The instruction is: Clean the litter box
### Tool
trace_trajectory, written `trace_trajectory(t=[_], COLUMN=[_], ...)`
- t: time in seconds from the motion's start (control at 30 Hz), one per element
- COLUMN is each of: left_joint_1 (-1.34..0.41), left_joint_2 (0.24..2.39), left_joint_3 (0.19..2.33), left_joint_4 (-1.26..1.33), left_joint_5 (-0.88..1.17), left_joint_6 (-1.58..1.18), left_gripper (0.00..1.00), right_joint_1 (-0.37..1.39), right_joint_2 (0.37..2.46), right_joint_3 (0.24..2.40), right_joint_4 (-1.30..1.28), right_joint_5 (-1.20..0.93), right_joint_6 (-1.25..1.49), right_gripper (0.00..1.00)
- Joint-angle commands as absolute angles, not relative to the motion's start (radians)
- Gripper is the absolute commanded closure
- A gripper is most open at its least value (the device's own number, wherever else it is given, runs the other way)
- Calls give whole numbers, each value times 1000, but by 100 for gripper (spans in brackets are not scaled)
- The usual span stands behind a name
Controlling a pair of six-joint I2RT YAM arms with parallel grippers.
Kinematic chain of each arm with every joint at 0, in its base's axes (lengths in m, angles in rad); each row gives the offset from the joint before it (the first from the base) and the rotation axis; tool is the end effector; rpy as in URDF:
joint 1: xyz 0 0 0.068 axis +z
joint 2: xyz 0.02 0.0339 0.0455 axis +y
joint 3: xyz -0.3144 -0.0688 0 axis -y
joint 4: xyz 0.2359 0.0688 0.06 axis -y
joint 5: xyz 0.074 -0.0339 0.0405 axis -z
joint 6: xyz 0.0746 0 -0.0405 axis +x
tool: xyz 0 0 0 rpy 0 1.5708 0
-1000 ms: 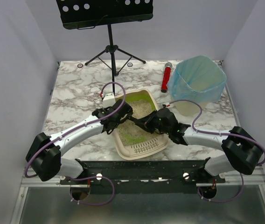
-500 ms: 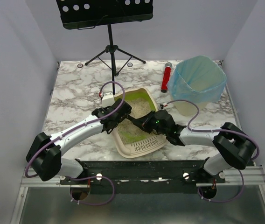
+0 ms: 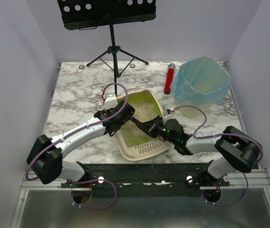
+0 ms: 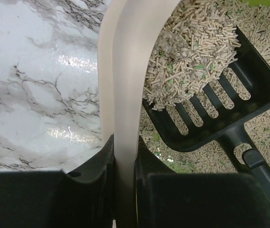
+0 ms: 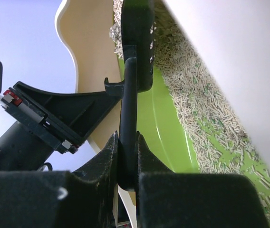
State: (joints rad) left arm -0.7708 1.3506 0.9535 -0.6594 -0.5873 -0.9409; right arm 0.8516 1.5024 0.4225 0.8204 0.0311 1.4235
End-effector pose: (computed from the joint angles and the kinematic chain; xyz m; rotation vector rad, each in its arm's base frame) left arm 0.2146 -0.1508 0.2659 -0.3898 2.3494 -0.0008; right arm 0.2035 0.2289 0.2093 0.6279 2.0449 1.4793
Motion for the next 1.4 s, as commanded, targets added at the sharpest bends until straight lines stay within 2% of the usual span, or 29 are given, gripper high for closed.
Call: trace_trajectory(t=[0.0, 0.13, 0.37, 0.97, 1.17, 1.37], left_joint_1=[-807, -807, -807, -807, -807, -821], left_joint_2=[1341, 1336, 1351, 1367, 1371, 1364], left_joint_3=[982, 980, 985, 999, 996, 988], left_joint_4=[-577, -580, -589, -588, -558, -515], left_joint_5=[-497, -502, -509, -506, -466, -434], left_joint_6=[-954, -954, -956, -951, -927, -900], left_gripper=[100, 100, 100, 100, 100, 100], right_joint_1=[836, 836, 836, 838, 839, 847], right_joint_2=[1551, 1479, 1315, 1026, 1023, 1172], right_joint_3=[330, 301, 308, 302, 299, 363], right_joint_4=[758, 717, 450, 325, 317, 397], right_joint_5=[44, 95, 189, 265, 327, 273], right_joint_6=[1519, 1523, 1514, 1414, 1410, 1390], right_gripper=[99, 99, 99, 99, 99, 99])
